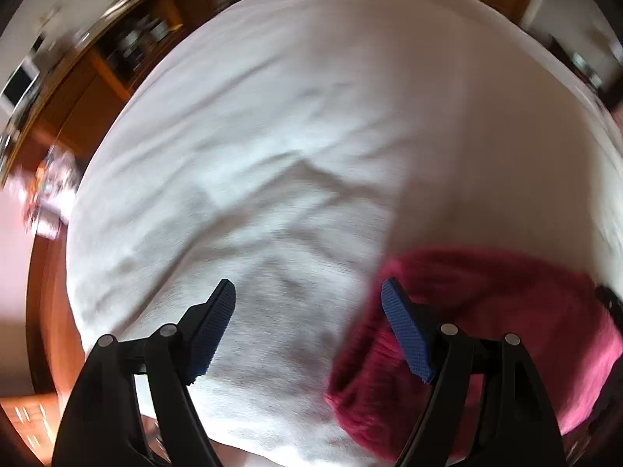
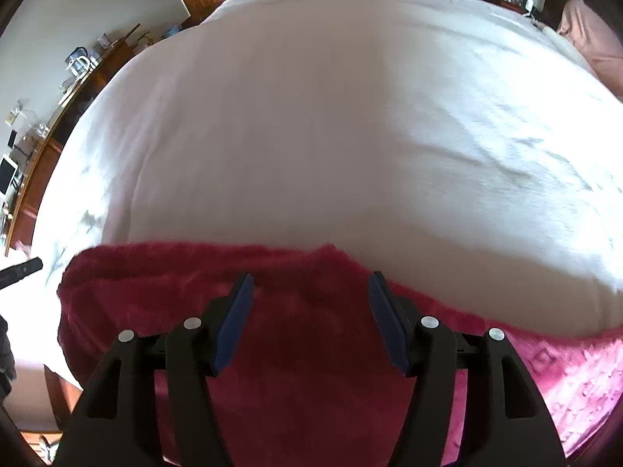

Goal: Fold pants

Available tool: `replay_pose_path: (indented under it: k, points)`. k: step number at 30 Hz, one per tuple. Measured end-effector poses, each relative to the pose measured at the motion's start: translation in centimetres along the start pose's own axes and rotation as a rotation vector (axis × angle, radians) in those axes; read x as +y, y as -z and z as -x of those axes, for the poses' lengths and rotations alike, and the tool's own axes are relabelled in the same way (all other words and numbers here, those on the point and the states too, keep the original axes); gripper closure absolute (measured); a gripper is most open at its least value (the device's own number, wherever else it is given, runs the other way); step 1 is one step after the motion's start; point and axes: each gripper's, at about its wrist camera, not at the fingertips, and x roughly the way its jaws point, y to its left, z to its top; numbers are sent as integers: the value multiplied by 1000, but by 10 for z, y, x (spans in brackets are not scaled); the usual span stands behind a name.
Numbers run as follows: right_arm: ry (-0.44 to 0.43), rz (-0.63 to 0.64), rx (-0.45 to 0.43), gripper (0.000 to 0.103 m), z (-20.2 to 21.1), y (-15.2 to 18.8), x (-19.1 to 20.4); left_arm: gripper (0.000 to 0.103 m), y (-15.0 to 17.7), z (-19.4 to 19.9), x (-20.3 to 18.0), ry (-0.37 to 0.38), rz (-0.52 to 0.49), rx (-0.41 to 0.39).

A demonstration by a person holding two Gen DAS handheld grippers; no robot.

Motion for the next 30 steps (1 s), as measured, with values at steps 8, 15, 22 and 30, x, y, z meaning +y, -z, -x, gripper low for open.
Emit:
replay_pose_path:
  k: [8, 15, 22, 30]
  points:
    - [85, -61, 62, 40, 14, 53, -33, 26, 53, -11, -94, 110, -279, 70]
    - [134, -153, 109, 40, 12, 85, -80, 26, 99, -47, -120, 43, -373, 159]
    - [110, -158, 124, 40, 19, 102, -108, 24, 110, -80, -128, -67, -415, 204]
    - [92, -306, 74, 40, 68, 140, -177, 25, 106, -46, -155, -82, -365, 149]
